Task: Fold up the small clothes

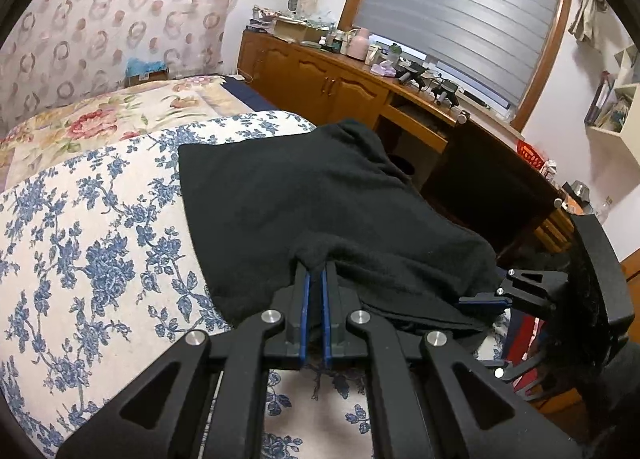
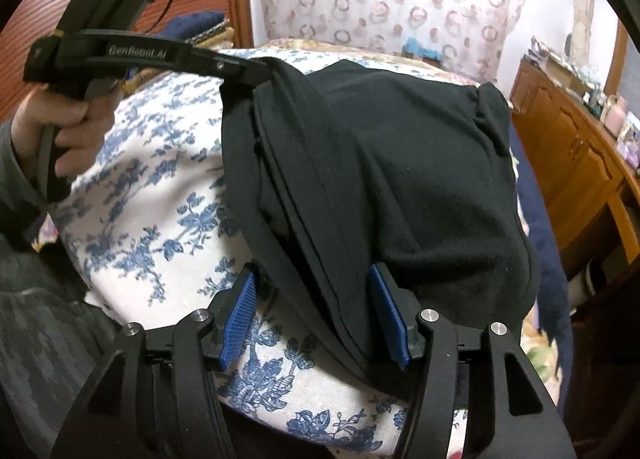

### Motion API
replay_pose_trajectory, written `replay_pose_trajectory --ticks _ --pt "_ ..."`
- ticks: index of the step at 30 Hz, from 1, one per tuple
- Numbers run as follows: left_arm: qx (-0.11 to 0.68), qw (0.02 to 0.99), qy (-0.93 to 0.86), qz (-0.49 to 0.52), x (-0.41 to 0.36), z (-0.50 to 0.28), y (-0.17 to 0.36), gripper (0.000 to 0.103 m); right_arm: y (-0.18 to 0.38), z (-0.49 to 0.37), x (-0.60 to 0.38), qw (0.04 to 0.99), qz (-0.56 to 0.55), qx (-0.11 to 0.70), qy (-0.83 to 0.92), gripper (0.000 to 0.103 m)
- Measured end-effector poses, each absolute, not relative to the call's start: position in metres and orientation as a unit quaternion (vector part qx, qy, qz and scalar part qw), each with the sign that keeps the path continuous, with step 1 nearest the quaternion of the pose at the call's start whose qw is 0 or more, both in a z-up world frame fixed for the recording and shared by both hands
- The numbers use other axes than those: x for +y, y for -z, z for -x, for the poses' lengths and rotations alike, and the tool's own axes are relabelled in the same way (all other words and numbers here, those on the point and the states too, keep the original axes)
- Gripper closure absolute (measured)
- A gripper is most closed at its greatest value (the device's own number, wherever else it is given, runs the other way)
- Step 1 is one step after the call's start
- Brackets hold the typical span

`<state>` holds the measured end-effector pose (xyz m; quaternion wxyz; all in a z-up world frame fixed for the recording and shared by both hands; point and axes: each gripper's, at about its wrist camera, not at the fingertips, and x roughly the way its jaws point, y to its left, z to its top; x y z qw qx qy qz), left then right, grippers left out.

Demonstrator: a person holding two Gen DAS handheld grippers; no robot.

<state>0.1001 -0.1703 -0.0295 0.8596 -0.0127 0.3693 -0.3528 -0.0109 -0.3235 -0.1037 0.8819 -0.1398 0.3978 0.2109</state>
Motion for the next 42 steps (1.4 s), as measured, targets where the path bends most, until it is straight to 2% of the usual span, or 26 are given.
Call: replay_pose_trajectory --ticks 4,9,10,11,13,20,26,39,42 --pt "0.362 0.864 0.351 0.007 -0.169 -0.095 0.026 0.101 0.105 0.011 -0.328 0.885 0.144 0.397 -0.196 0.048" --pt "0.348 0.869 0.352 0.001 -0.167 -0.086 0.018 0.101 0.101 0.006 -0.339 0.890 0.132 0.397 -0.183 0.076" --pt "0.347 0.869 0.353 0.000 -0.166 -0.085 0.017 0.101 0.100 0.006 -0.340 0.891 0.131 0.394 -0.183 0.089" --pt "0.344 0.871 0.352 -0.001 -0.165 -0.084 0.015 0.101 0.099 0.006 -0.339 0.892 0.131 0.391 -0.184 0.095" --pt "0.336 0.875 0.349 -0.003 -0.163 -0.083 0.009 0.101 0.092 0.004 -0.338 0.898 0.135 0.378 -0.179 0.098" --pt "0.309 0.886 0.345 0.008 -0.151 -0.105 -0.017 0.101 0.036 -0.035 -0.346 0.930 0.146 0.300 -0.155 0.099" --pt "0.307 0.896 0.321 0.009 -0.145 -0.151 -0.029 0.101 0.005 -0.090 -0.338 0.934 0.169 0.271 -0.159 0.099" --pt "0.377 0.877 0.296 0.007 -0.153 -0.241 0.017 0.100 0.038 -0.203 -0.342 0.892 0.168 0.360 -0.214 0.098" --pt "0.389 0.865 0.315 -0.006 -0.156 -0.244 0.023 0.095 0.046 -0.218 -0.347 0.885 0.155 0.378 -0.226 0.098"
